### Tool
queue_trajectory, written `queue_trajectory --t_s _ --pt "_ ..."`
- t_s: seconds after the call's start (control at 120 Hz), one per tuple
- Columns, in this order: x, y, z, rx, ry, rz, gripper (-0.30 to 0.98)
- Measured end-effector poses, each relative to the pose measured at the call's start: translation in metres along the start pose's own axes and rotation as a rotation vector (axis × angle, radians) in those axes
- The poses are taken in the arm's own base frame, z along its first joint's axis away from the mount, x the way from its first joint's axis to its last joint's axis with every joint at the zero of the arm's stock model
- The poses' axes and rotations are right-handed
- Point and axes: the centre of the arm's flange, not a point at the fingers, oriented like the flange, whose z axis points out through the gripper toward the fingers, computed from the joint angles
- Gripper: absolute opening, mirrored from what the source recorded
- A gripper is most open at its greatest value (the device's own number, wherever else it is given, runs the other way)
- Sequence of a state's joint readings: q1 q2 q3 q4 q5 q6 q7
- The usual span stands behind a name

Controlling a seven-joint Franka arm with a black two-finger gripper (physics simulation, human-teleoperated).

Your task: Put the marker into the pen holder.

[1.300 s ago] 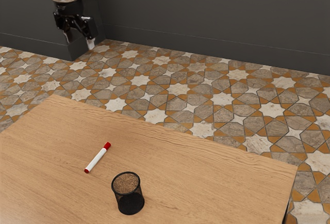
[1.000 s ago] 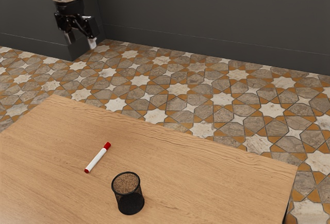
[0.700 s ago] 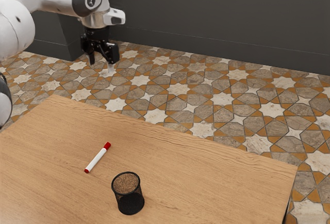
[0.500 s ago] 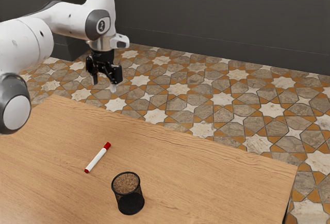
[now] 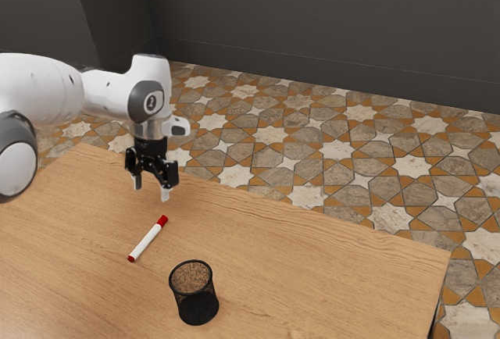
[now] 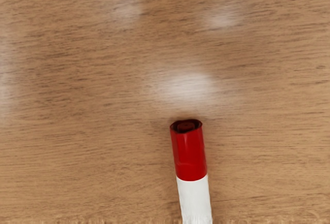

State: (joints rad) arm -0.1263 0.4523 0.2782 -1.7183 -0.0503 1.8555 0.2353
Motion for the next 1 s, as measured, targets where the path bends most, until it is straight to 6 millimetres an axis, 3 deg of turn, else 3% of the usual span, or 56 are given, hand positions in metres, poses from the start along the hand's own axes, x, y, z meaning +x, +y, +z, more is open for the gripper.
queue_trajectory --t_s 0.1,0.275,0.408,0.542,0.8,1.0 --pt "-0.007 0.019 0.008 0.01 -0.002 0.032 0.67" --pt "-0.021 0.024 0.038 0.009 -0.035 0.042 0.67" --pt "-0.014 0.023 0.059 0.023 -0.032 0.045 0.66" --pt "-0.005 0.02 0.065 0.035 0.004 0.043 0.66" --pt "0.0 0.017 0.065 0.046 0.039 0.045 0.37" --pt "0.004 0.015 0.069 0.049 0.052 0.044 0.27"
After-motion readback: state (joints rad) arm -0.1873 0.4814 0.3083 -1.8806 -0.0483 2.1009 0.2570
